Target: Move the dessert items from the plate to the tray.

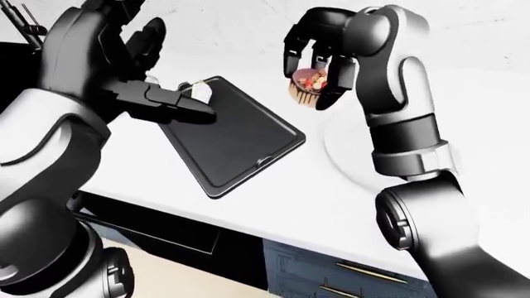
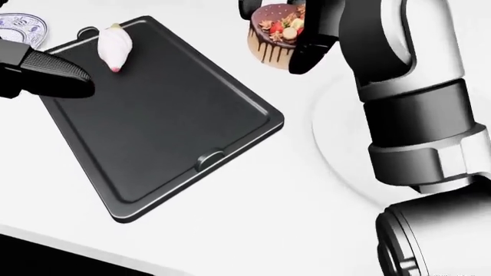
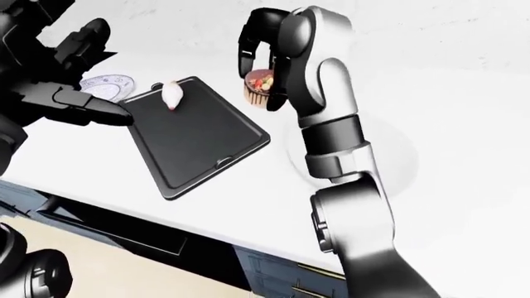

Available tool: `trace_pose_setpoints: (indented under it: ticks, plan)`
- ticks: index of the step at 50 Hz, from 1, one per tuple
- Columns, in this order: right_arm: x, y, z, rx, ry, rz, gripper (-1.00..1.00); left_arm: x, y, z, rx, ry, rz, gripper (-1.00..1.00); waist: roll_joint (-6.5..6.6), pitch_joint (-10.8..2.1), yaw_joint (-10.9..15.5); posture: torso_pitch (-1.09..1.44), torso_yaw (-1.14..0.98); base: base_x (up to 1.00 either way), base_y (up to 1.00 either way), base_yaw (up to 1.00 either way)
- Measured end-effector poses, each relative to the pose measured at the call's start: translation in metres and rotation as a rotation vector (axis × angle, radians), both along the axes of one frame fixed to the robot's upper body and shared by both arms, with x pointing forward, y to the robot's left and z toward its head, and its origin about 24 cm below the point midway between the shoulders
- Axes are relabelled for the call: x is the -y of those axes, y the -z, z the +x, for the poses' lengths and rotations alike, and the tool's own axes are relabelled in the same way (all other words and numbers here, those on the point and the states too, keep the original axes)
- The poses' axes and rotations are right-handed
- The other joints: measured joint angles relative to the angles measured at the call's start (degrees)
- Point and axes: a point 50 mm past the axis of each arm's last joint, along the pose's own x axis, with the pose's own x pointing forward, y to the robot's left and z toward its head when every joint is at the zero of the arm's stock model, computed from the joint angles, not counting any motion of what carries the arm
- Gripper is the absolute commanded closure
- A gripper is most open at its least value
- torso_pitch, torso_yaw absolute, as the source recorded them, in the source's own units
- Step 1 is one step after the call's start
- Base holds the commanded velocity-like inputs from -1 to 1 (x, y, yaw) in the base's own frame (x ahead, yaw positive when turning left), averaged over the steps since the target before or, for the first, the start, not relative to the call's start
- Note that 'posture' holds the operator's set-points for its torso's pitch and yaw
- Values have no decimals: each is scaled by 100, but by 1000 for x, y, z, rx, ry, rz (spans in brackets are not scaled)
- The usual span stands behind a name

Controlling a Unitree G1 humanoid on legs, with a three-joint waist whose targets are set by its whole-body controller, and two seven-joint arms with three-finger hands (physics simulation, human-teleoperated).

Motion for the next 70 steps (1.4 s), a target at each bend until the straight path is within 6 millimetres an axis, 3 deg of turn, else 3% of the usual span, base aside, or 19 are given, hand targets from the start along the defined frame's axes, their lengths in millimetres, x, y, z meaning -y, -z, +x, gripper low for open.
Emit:
trace_pose_setpoints:
  ticks: [29,42,45,50,61,70]
  plan:
    - [-74,46,6,19,-118,38,97,-12,2,0,17,-18,-33,-100,48,-123,428,0,18,0,0,0]
    - [-89,68,4,8,-144,27,100,-16,5,0,15,-22,-40,-100,41,-151,515,0,18,0,0,0]
    - [-93,72,3,-4,-154,19,62,-15,4,-1,17,-20,-39,-100,40,-146,525,0,18,0,0,0]
    - [-94,73,2,-5,-160,14,20,-16,3,-2,22,-19,-39,-100,40,-142,547,0,18,0,0,0]
    - [-94,70,-2,0,-172,11,-49,-16,3,-1,23,-19,-41,-100,38,-160,569,0,18,0,0,0]
    - [-84,52,-9,26,-184,10,-55,-15,0,-3,33,-19,-40,-100,40,-174,576,0,18,0,0,0]
